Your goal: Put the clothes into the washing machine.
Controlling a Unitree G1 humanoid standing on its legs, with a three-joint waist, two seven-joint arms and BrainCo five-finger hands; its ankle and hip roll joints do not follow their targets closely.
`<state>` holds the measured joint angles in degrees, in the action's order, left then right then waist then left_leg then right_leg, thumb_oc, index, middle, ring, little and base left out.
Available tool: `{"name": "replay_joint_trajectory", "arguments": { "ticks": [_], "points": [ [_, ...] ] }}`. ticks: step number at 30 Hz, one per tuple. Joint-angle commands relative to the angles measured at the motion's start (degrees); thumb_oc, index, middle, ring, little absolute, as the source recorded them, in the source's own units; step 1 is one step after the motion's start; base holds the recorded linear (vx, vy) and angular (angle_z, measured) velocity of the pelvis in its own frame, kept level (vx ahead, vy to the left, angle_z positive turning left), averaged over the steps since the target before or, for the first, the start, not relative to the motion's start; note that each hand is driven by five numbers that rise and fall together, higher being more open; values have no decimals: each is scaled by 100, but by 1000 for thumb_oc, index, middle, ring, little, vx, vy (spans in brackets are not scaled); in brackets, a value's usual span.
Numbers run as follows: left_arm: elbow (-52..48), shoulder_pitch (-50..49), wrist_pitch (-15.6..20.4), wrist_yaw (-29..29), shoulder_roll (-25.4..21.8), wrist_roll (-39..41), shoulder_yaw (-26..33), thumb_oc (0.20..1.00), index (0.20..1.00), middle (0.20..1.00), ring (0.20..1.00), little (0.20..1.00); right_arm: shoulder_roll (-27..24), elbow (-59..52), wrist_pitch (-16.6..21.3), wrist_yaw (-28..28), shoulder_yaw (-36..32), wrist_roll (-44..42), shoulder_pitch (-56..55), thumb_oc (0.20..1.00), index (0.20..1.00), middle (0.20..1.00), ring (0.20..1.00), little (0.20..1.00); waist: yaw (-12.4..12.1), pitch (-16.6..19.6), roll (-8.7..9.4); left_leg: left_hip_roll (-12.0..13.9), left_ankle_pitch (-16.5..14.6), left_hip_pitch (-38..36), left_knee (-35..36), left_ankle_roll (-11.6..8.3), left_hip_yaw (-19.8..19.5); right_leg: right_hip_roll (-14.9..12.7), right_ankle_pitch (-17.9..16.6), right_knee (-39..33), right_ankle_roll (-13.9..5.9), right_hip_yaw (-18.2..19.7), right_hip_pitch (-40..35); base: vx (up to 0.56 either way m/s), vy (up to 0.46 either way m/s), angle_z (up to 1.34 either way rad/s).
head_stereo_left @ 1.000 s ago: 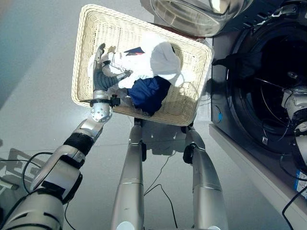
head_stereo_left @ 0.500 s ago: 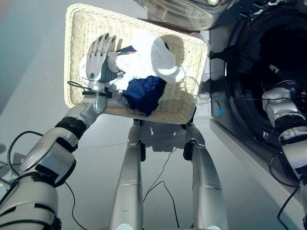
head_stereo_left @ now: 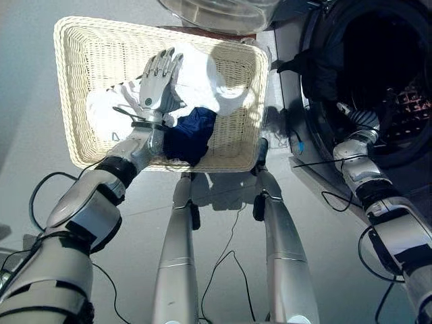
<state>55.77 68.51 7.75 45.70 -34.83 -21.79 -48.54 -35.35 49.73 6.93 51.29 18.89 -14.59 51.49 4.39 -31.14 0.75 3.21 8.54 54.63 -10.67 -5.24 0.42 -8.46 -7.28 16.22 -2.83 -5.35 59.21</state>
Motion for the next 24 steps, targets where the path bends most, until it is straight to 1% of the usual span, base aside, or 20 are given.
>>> {"name": "replay_joint_trajectory", "arguments": {
  "ticks": [1,4,8,9,13,15,16,17,18,19,20,24],
  "points": [
    [343,209,-191,-217,81,-41,199,1000,1000,1000,1000,1000,-150,-289,272,45,161,142,-168,1000,1000,1000,1000,1000,47,135,26,-141,-140,-1,-172,230,156,402,-273,-92,-373,-29,-119,-1,21,-6],
    [610,279,-340,-458,74,109,136,1000,1000,1000,1000,1000,-99,-392,385,12,215,224,-184,1000,1000,1000,1000,1000,97,135,55,-123,-128,1,-152,219,175,408,-282,-112,-374,1,-103,-1,26,-4],
    [1018,316,-700,-847,63,232,105,1000,1000,1000,1000,1000,-38,-598,475,47,313,279,-165,1000,1000,1000,1000,1000,149,135,84,-105,-103,19,-123,196,205,415,-291,-151,-372,35,-83,0,20,-4],
    [1044,318,-735,-875,61,259,101,1000,1000,1000,1000,1000,-32,-617,483,58,325,283,-159,1000,1000,1000,1000,1000,152,135,87,-103,-101,21,-119,195,206,415,-293,-153,-372,38,-79,0,0,0],
    [1310,320,-1077,-1143,58,443,150,1000,1000,1000,1000,1000,5,-770,541,103,389,327,-144,1000,1000,1000,1000,1000,183,135,109,-86,-86,48,-114,183,216,411,-294,-163,-370,58,-50,1,4,-1],
    [1443,316,-1304,-1411,62,531,158,1000,1000,1000,1000,1000,26,-813,577,110,405,350,-118,1000,1000,1000,1000,1000,184,135,106,-87,-81,57,-125,179,214,403,-292,-158,-370,63,-44,0,0,0],
    [1551,311,-1497,-1681,73,571,185,1000,1000,1000,1000,1000,46,-874,572,117,428,352,-92,1000,1000,1000,1000,1000,188,135,105,-95,-80,59,-122,180,213,405,-292,-157,-366,65,-37,0,0,0],
    [1557,310,-1525,-1708,73,585,186,1000,1000,1000,1000,1000,49,-878,574,119,430,354,-90,1000,1000,1000,1000,1000,188,135,105,-96,-79,59,-122,180,213,405,-292,-156,-366,65,-37,0,0,0],
    [1614,272,-1645,-1949,90,618,217,576,576,576,576,576,75,-949,564,143,442,396,-71,1000,1000,1000,1000,1000,191,135,109,-98,-78,58,-107,184,206,406,-291,-170,-366,71,-39,0,0,0],
    [1633,266,-1723,-2072,104,657,223,464,464,464,464,464,87,-980,563,151,446,404,-70,1000,1000,1000,1000,1000,193,135,112,-99,-78,63,-110,187,206,406,-292,-168,-364,69,-36,0,0,0],
    [1659,245,-1813,-2208,125,673,253,200,200,200,200,200,101,-1040,562,147,450,412,-69,1000,1000,1000,1000,1000,199,135,118,-96,-75,63,-108,187,211,408,-292,-172,-364,71,-38,0,0,0],
    [1725,235,-1824,-2426,175,740,301,200,200,200,200,200,137,-1126,569,160,468,439,-38,1000,1000,1000,1000,1000,206,135,127,-102,-69,57,-97,186,210,404,-297,-198,-360,70,-51,0,0,0]
  ]
}}
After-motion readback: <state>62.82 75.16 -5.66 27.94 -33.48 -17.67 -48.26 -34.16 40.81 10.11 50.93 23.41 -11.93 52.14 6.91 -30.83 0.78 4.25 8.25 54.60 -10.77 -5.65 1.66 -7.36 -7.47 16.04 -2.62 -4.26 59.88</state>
